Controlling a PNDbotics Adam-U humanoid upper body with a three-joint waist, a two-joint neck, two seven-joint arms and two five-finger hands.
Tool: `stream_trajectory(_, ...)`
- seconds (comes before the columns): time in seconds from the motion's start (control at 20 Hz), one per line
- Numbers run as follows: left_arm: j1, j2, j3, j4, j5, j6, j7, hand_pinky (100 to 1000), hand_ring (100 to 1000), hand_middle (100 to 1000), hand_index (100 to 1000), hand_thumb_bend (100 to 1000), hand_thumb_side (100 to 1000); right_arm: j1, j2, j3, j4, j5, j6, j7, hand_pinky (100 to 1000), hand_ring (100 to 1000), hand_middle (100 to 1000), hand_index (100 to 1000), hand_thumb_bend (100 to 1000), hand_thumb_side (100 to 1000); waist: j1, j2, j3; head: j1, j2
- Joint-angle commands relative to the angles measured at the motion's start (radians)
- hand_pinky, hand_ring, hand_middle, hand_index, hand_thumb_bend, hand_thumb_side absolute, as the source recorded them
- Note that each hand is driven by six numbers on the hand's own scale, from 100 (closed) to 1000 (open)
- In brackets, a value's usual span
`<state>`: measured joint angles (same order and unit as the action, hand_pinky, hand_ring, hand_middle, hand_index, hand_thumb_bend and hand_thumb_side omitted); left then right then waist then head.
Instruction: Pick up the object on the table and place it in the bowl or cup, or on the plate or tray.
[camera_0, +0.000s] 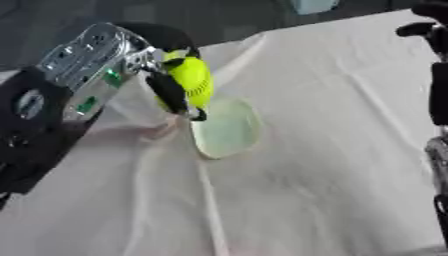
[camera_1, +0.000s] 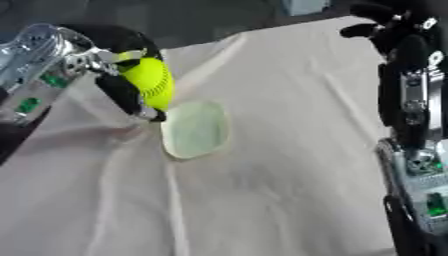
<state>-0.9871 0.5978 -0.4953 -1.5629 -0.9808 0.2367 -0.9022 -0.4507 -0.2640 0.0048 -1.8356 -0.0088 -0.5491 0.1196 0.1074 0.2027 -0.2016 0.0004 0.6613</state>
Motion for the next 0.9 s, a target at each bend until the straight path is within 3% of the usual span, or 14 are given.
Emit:
stream_trajectory(0.05, -0.026, 0.003, 0.001, -0.004, 0.0, 0.002, -0.005, 152, 536, 874, 643, 393, 579, -0.016, -0.006, -0.008, -0.01, -0.001, 0.003, 0.002, 668, 788, 809, 939, 100, 820, -0.003, -0.02, -0.005, -0.004, -0.005)
stream_trajectory(0.4, -0.017, -0.009, -0.008, 0.016, -0.003, 0.001, -0.005, 164, 545, 879, 647, 394, 588, -0.017, -0.003, -0.01, -0.009, -0.002, 0.004, 0.003, 669, 788, 809, 940, 100, 819, -0.001, -0.02, -0.027, -0.006, -0.014)
stream_trajectory(0.7, -0.009, -0.021, -0.012, 0.035, -0.006, 0.001, -0.005, 256, 565, 894, 647, 395, 603, -0.019, 0.0, -0.011, -0.009, -0.001, 0.003, 0.003, 669, 788, 809, 940, 100, 818, -0.001, -0.016, -0.048, -0.004, -0.018)
stream_trajectory(0.9, -0.002, -0.031, -0.014, 0.042, -0.007, 0.002, -0.005, 263, 564, 894, 647, 393, 609, -0.022, 0.002, -0.012, -0.01, -0.001, 0.003, 0.003, 669, 788, 809, 941, 100, 818, -0.001, -0.011, -0.059, -0.002, -0.02)
